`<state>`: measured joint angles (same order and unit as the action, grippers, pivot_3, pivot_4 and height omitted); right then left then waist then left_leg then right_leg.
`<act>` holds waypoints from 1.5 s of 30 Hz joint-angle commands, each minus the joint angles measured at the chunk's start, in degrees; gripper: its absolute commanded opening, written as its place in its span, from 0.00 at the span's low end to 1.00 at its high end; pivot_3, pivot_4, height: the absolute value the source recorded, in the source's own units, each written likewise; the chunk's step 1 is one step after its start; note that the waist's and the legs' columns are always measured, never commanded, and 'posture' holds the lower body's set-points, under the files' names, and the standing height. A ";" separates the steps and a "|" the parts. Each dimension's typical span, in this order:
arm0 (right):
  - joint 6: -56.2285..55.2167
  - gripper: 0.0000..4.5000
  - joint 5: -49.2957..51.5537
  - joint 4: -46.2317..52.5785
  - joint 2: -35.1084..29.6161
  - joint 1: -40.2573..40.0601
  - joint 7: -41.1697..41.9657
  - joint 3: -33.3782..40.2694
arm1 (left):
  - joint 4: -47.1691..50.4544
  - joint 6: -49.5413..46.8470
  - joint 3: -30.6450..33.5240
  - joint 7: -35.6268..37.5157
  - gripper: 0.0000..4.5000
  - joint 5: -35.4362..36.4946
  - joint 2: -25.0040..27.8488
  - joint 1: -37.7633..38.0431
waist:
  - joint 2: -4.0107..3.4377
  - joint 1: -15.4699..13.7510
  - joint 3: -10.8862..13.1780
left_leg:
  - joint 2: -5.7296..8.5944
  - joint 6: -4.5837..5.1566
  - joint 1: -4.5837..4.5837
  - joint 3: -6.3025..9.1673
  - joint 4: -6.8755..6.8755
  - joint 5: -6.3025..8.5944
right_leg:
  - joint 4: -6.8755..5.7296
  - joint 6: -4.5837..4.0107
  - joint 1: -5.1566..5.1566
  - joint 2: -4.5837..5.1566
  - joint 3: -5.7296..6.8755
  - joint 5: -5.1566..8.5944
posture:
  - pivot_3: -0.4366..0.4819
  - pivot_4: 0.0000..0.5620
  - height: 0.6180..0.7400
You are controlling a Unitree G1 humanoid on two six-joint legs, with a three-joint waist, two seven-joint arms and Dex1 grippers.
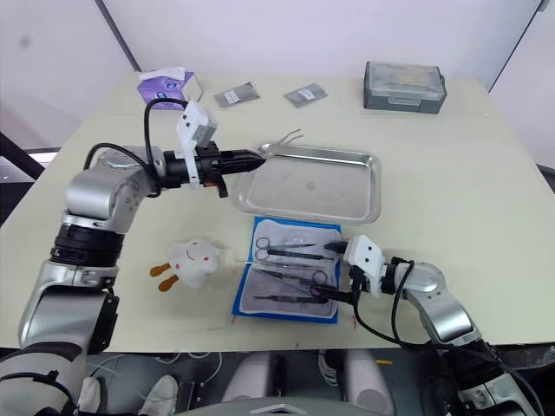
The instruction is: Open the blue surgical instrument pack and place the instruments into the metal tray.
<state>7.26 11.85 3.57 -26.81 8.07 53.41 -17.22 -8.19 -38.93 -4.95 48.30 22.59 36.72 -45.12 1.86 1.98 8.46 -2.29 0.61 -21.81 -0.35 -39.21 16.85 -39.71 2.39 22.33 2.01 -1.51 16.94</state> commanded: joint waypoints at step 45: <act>0.06 1.00 -2.86 -3.89 -1.09 -5.45 -1.36 -1.33 | -2.67 -20.02 5.74 -26.56 0.55 -7.88 -13.28 -1.06 | -0.07 -0.06 -0.04 | 0.08 -0.06 0.04 0.36 0.02 -0.01 | 0.27 0.00 -0.33 0.06 0.24 0.00 | 0.48 0.27 1.00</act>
<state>4.35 11.97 3.76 -26.31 5.67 52.07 -16.55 -13.78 -58.54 -0.52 22.00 14.81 22.34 -45.50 1.79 1.92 8.43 -2.21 0.55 -21.77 0.01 -39.19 16.84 -39.43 2.39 22.00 2.08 -1.28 16.94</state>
